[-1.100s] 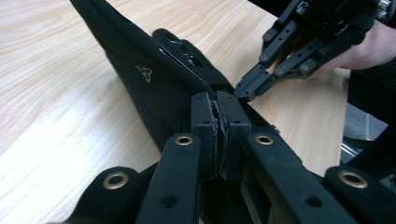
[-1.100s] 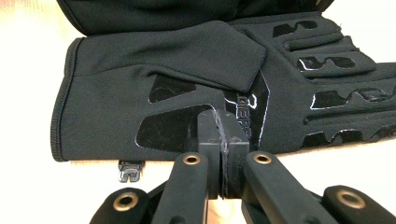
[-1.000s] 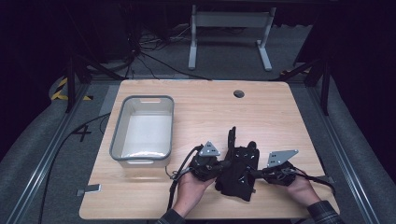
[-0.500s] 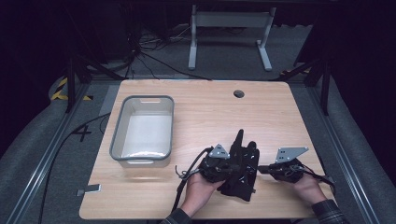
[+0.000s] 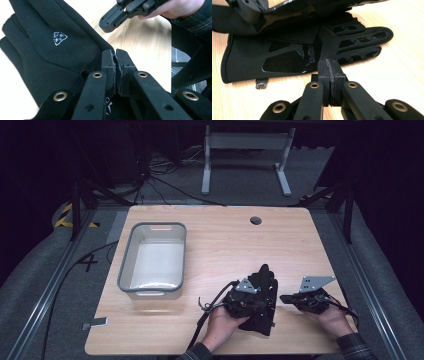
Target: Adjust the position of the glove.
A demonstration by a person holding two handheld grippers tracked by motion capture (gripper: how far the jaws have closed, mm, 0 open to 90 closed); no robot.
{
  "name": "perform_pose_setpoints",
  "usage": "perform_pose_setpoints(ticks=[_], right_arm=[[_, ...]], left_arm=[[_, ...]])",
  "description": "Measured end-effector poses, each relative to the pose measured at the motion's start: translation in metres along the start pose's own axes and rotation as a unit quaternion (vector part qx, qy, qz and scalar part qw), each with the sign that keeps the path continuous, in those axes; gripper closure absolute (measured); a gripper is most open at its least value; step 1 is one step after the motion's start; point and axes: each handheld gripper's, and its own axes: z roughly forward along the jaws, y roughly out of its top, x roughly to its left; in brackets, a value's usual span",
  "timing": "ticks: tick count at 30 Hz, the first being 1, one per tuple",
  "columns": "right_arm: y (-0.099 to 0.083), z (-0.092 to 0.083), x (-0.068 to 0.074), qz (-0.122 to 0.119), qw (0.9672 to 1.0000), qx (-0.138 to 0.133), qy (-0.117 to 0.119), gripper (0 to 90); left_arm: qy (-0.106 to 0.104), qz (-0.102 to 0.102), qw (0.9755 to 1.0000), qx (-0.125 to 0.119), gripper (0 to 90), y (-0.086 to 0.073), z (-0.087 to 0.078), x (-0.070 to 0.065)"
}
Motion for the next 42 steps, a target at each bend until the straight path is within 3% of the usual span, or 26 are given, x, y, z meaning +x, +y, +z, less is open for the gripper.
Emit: perform_pose_setpoints(ticks=[6, 10, 13, 18, 21, 26, 30, 34, 42], right_arm=[[-0.001, 0.000, -0.001, 0.000, 1.0000, 0.001, -0.003, 89.9], [0.000, 0.000, -0.001, 0.000, 1.0000, 0.001, -0.003, 89.9], [-0.001, -0.001, -0.001, 0.002, 1.0000, 0.000, -0.004, 89.9], [-0.001, -0.002, -0.001, 0.001, 1.0000, 0.000, -0.005, 89.9], [-0.001, -0.002, -0.001, 0.002, 1.0000, 0.000, -0.002, 89.9], [-0.001, 0.001, 0.002, 0.000, 1.0000, 0.003, 0.006, 89.9], [-0.002, 0.005, 0.006, -0.001, 0.9999, 0.009, 0.013, 89.9], [-0.005, 0.009, 0.012, -0.002, 0.9996, 0.016, 0.024, 89.9], [-0.005, 0.017, 0.018, -0.003, 0.9992, 0.024, 0.030, 89.9]], left_arm=[[-0.007, 0.004, 1.0000, 0.004, 83.1, -0.001, 0.007, -0.001], [-0.008, 0.011, 0.9999, 0.002, 76.7, 0.000, 0.007, -0.003], [-0.009, 0.010, 0.9999, -0.005, 70.2, 0.002, 0.002, -0.002], [0.000, 0.013, 0.9997, -0.021, 67.6, 0.004, -0.008, 0.000], [0.018, 0.017, 0.9994, -0.023, 70.5, 0.004, -0.018, 0.004], [0.080, 0.032, 0.9963, 0.004, 87.0, 0.000, -0.034, 0.018], [0.098, 0.015, 0.9946, 0.029, 88.9, -0.008, -0.034, 0.030], [0.087, 0.000, 0.9953, 0.042, 88.8, -0.014, -0.026, 0.035], [0.062, 0.007, 0.9968, 0.051, 88.8, -0.015, -0.009, 0.028]])
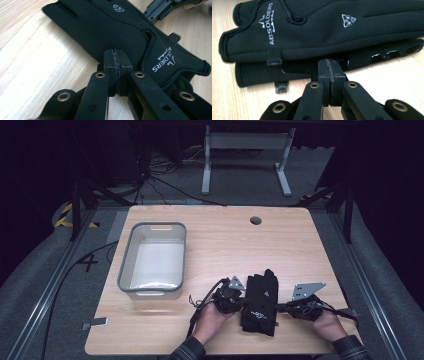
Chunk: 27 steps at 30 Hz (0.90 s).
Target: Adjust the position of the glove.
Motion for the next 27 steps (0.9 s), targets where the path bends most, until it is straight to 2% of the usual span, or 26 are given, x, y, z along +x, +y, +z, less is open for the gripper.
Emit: perform_pose_setpoints(ticks=[2, 7, 10, 18, 27], right_arm=[[0.000, 0.000, 0.000, -0.002, 1.0000, 0.000, 0.002, 89.9], [0.001, 0.002, 0.000, -0.004, 1.0000, 0.000, 0.003, 89.9], [0.001, 0.000, -0.001, -0.006, 1.0000, 0.002, -0.002, 89.9], [-0.001, -0.018, -0.011, 0.007, 0.9994, -0.025, -0.022, 89.9], [-0.001, -0.015, -0.011, 0.006, 0.9997, -0.016, -0.016, 89.9]], left_arm=[[-0.012, 0.001, 0.9999, -0.004, 88.8, 0.002, 0.003, -0.002], [-0.019, 0.003, 0.9998, -0.006, 88.8, 0.004, 0.010, -0.006], [-0.020, 0.005, 0.9998, -0.008, 88.4, 0.004, 0.009, -0.006], [-0.014, 0.009, 0.9997, -0.019, 82.9, 0.005, -0.002, -0.006], [-0.003, 0.011, 0.9999, -0.011, 83.0, 0.003, -0.003, -0.005]])
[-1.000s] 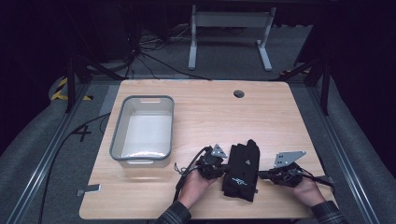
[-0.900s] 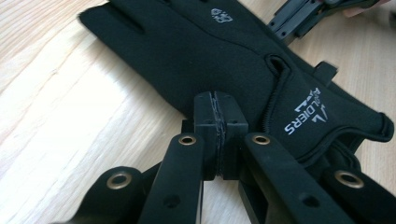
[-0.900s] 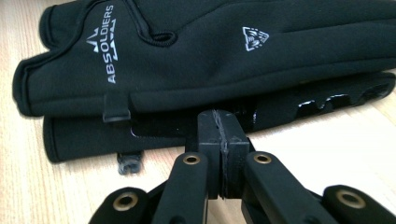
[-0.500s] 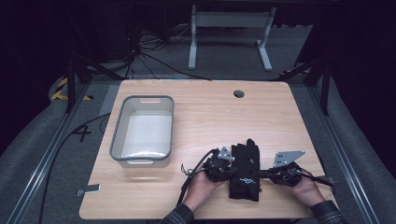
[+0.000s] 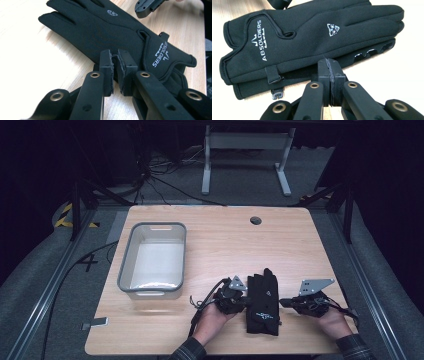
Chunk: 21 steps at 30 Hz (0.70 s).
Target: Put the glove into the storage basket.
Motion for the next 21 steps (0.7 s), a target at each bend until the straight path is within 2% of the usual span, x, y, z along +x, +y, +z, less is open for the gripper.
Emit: perform_pose_setpoints(ticks=[9, 15, 19, 21], right_arm=[[0.007, 0.014, -0.005, -0.003, 0.9999, 0.011, -0.001, 89.9], [0.011, 0.021, -0.007, 0.001, 0.9999, 0.007, 0.011, 89.9], [0.019, 0.029, -0.006, -0.003, 0.9997, 0.007, 0.022, 89.9], [0.024, 0.035, -0.003, -0.009, 0.9995, 0.006, 0.028, 89.9]], left_arm=[[-0.013, 0.010, 0.9997, 0.015, 83.0, 0.000, 0.009, -0.005], [-0.004, 0.001, 0.9999, 0.016, 83.0, -0.003, 0.004, -0.002], [0.011, -0.005, 0.9998, 0.014, 83.0, -0.006, -0.002, 0.003], [0.026, -0.012, 0.9994, 0.018, 83.0, -0.009, -0.011, 0.011]])
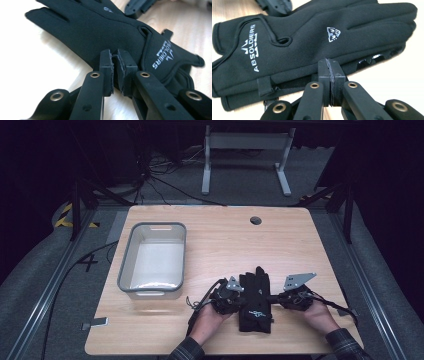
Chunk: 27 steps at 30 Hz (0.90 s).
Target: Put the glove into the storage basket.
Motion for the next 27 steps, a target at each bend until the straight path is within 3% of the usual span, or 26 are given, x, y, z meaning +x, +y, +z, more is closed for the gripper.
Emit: perform_pose_setpoints(ticks=[10, 14, 16, 23, 27], right_arm=[[0.022, 0.024, 0.008, -0.021, 0.9995, -0.003, 0.023, 89.9], [0.021, 0.021, 0.009, -0.024, 0.9996, -0.005, 0.017, 89.8], [0.016, 0.013, 0.008, -0.019, 0.9997, -0.015, 0.000, 88.9], [-0.014, -0.018, 0.003, 0.020, 0.9985, -0.016, -0.048, 60.5], [-0.033, -0.035, -0.003, 0.049, 0.9956, -0.016, -0.078, 48.4]], left_arm=[[0.034, -0.023, 0.9992, 0.003, 82.0, -0.011, -0.020, 0.018], [0.040, -0.027, 0.9989, 0.003, 79.6, -0.011, -0.023, 0.021], [0.040, -0.030, 0.9987, 0.002, 74.2, -0.009, -0.025, 0.021], [0.044, -0.037, 0.9983, -0.002, 45.1, -0.006, -0.026, 0.021], [0.046, -0.033, 0.9984, -0.001, 32.9, -0.001, -0.021, 0.020]])
